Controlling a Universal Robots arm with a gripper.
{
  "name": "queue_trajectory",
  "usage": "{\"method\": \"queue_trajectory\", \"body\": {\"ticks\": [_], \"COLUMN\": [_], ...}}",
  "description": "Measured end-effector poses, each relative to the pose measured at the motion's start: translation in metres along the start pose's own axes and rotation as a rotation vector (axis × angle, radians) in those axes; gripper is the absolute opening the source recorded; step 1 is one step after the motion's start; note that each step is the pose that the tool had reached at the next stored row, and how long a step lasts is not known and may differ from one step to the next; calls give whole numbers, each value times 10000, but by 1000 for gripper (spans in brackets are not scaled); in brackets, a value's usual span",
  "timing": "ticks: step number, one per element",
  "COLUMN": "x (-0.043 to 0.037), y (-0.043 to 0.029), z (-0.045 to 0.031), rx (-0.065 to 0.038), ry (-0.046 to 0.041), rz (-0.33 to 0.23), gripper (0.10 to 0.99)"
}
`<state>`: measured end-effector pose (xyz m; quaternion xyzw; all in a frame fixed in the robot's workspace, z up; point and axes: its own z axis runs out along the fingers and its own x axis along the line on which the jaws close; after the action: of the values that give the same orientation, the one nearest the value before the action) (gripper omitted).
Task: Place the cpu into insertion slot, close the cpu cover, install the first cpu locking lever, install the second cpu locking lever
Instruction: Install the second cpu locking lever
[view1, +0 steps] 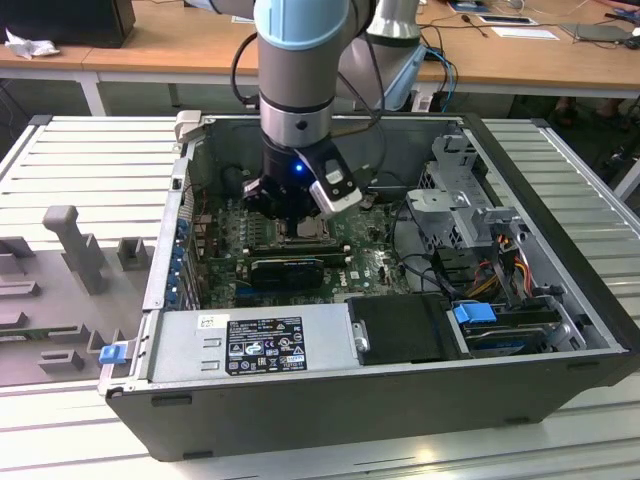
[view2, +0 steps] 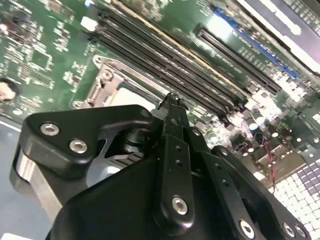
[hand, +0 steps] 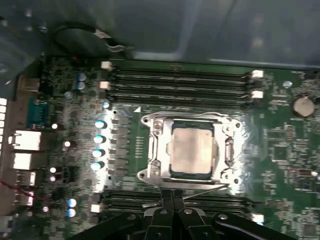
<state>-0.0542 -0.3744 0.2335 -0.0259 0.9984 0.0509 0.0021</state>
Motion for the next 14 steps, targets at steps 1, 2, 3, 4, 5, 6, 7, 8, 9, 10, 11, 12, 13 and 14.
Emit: {"method": "queue_trajectory", "body": {"ticks": [1, 2, 3, 4, 5, 6, 7, 8, 9, 10, 11, 12, 13, 14], "x": [4, 7, 17, 22, 28, 38, 46, 63, 72, 78, 92, 103, 109, 110], "y": [-3, -4, -8, -11, -13, -15, -17, -20, -24, -34, -61, -91, -116, -125], "z": [15, 28, 57, 77, 95, 121, 139, 171, 180, 182, 184, 183, 181, 181], "rx": [-26, -47, -82, -101, -114, -130, -139, -158, -195, -287, -512, -690, -805, -845], "ry": [-1, -2, -3, -4, -5, -5, -4, -5, -5, -10, -23, -32, -35, -34], "rz": [-2, -2, -1, -3, -5, -10, -14, -22, -27, -32, -31, -35, -53, -78], "gripper": [106, 106, 106, 106, 106, 106, 106, 106, 106, 106, 106, 106, 106, 106]}}
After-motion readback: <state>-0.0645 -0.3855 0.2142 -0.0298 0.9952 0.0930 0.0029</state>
